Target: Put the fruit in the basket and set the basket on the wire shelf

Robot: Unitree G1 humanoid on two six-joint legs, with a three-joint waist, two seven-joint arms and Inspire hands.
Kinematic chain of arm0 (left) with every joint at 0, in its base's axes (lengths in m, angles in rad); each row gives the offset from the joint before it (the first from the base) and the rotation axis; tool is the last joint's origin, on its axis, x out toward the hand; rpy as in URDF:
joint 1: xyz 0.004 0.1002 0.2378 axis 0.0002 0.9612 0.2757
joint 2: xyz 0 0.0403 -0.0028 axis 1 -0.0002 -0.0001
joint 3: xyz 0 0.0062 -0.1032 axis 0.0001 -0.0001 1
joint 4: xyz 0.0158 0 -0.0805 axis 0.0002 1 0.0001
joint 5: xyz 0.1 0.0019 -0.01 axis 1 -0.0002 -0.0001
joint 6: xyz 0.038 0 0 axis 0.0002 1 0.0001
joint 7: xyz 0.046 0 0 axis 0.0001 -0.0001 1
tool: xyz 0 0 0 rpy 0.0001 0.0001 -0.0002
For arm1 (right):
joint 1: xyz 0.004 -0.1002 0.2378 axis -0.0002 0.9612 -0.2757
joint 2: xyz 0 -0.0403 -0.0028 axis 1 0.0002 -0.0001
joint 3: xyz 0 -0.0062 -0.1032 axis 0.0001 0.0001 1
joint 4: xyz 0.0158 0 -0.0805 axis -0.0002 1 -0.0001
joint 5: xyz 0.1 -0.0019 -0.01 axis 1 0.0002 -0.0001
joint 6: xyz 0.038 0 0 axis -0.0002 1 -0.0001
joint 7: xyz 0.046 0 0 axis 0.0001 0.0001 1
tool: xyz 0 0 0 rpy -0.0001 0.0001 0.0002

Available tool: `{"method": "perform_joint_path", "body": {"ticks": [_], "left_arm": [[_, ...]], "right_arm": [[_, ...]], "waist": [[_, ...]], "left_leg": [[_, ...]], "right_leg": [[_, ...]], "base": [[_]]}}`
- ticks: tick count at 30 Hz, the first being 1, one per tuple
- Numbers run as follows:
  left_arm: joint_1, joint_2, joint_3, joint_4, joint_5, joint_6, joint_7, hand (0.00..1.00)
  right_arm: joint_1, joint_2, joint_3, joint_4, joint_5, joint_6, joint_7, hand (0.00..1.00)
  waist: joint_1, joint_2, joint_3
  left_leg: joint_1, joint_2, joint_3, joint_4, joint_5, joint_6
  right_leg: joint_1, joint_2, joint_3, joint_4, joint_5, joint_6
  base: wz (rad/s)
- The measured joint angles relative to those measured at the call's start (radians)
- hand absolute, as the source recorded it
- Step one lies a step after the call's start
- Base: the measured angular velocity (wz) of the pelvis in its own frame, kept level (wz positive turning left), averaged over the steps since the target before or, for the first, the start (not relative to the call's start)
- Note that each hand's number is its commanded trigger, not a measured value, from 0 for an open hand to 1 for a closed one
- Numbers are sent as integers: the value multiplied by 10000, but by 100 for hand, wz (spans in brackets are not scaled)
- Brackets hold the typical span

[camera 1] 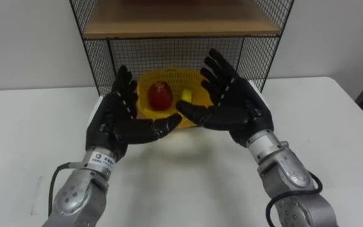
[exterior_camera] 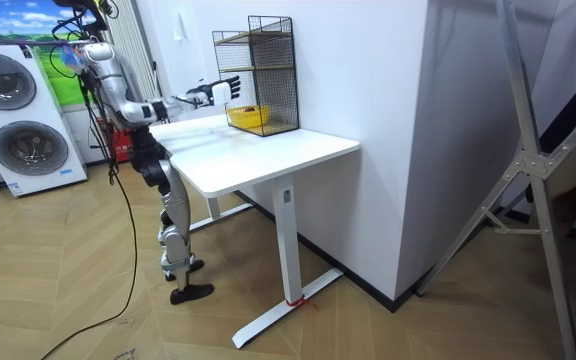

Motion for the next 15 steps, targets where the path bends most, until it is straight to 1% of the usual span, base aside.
{"method": "perform_joint_path", "body": {"ticks": [1, 3, 4, 6, 9, 10, 11, 13, 14, 15], "left_arm": [[193, 28, 1, -140, 13, -153, 0, 0], [380, 43, 8, -256, 168, -327, 0, 0], [462, 56, 6, -267, 289, -478, 0, 0], [584, 58, -5, -291, 400, -685, -5, 0], [640, 61, -2, -303, 401, -1022, -6, 0], [640, 60, 1, -333, 405, -1142, -6, 0], [641, 59, 1, -355, 406, -1200, -6, 0], [830, 54, 60, -731, 486, -1343, -1, 0], [892, 37, 105, -843, 560, -1388, 10, 0], [982, -22, 282, -991, 816, -1529, 55, 0]], "right_arm": [[265, -55, 11, -69, -72, -129, 1, 0], [602, -117, 0, -83, -154, -223, -5, 0], [808, -127, 1, -92, -347, -299, -2, 0], [1039, -138, -5, -149, -670, -371, -4, 0], [1149, -312, -27, -521, -1018, -403, -19, 0], [1176, -404, -47, -714, -1098, -574, -16, 0], [1220, -408, -92, -848, -1168, -652, -16, 0], [1421, -393, -288, -1292, -1257, -970, -29, 0], [1448, -360, -402, -1339, -1288, -1036, -30, 0], [1453, -350, -569, -1338, -1321, -1208, -139, 0]], "waist": [[1, 23, -4], [-3, 67, 14], [-26, 107, 2], [-46, 167, -16], [-76, 205, -33], [-90, 208, -30], [-96, 208, -30], [-110, 197, -33], [-108, 186, -27], [-65, 175, -20]], "left_leg": [[-16, -3, -24, 3, 0, 0], [-17, -2, -25, 5, 0, 0], [-22, -3, -13, 3, 0, 0], [-31, -3, -10, -5, 1, 0], [-39, -2, -11, -14, 0, -1], [-44, -1, -12, -20, 0, -1], [-53, -1, -13, -21, 0, -1], [-79, -2, -12, -18, 2, -2], [-77, -1, -10, -19, 3, -1], [-62, 3, 10, -28, 3, -2]], "right_leg": [[9, 3, -14, -97, 2, 2], [-1, 6, -14, -102, 3, 3], [-6, 6, -9, -102, 2, 5], [-32, 5, 0, -92, -1, 7], [-85, 6, 16, -81, -10, 15], [-115, 8, 19, -85, -10, 15], [-126, 8, 20, -83, -10, 15], [-194, 9, 19, -78, -6, 12], [-204, 9, 21, -75, -1, 5], [-203, 14, 38, -74, 5, -1]], "base": [[6], [0], [0], [0], [0], [0], [0], [0], [0], [-6]]}}
